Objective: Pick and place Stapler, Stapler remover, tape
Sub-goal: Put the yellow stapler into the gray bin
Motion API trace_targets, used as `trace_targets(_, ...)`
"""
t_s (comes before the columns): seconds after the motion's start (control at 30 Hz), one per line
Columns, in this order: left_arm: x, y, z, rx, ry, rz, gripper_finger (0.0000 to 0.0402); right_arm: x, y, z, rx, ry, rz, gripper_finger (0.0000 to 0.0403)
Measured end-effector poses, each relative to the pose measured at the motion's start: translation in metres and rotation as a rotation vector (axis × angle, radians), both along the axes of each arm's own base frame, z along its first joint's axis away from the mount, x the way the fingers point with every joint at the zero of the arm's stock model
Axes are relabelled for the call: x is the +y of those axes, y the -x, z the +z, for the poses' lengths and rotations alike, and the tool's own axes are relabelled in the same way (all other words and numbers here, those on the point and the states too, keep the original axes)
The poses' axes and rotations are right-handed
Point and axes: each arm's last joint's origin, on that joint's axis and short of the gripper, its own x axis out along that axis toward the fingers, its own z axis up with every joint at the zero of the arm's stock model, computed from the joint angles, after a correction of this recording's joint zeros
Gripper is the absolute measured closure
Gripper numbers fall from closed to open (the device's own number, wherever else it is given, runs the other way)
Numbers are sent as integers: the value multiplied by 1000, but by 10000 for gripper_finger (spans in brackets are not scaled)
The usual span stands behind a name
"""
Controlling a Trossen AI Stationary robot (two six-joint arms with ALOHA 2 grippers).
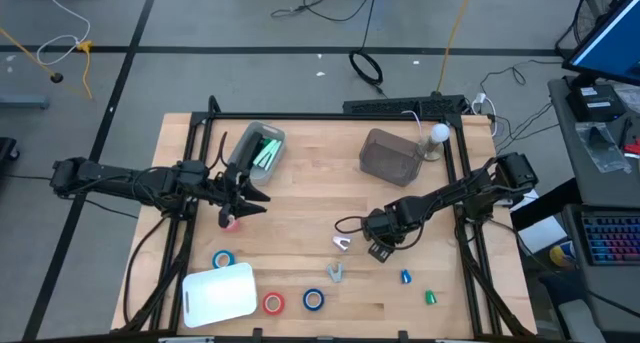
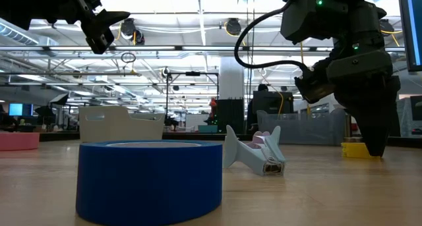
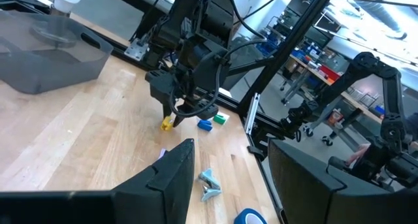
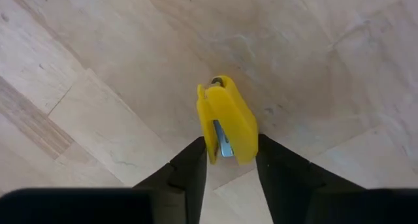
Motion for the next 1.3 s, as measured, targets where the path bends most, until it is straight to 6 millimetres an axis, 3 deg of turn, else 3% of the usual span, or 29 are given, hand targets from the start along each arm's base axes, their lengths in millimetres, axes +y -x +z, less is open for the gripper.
trace_targets(0.47, 3, -1, 2, -7, 90, 128, 204, -17, 1, 39, -199, -5, -69, 355)
trace_targets(0.8, 5, -1, 6, -42, 170, 202, 204, -31, -6, 46, -275, 5, -99, 362)
trace_targets(1.1, 5, -13, -8, 56, 153, 222, 204, -44, -10, 47, -318, 38, -101, 361)
trace_targets(1.3, 5, -18, -14, 95, 144, 225, 204, -53, -23, 53, -472, 49, -61, 361)
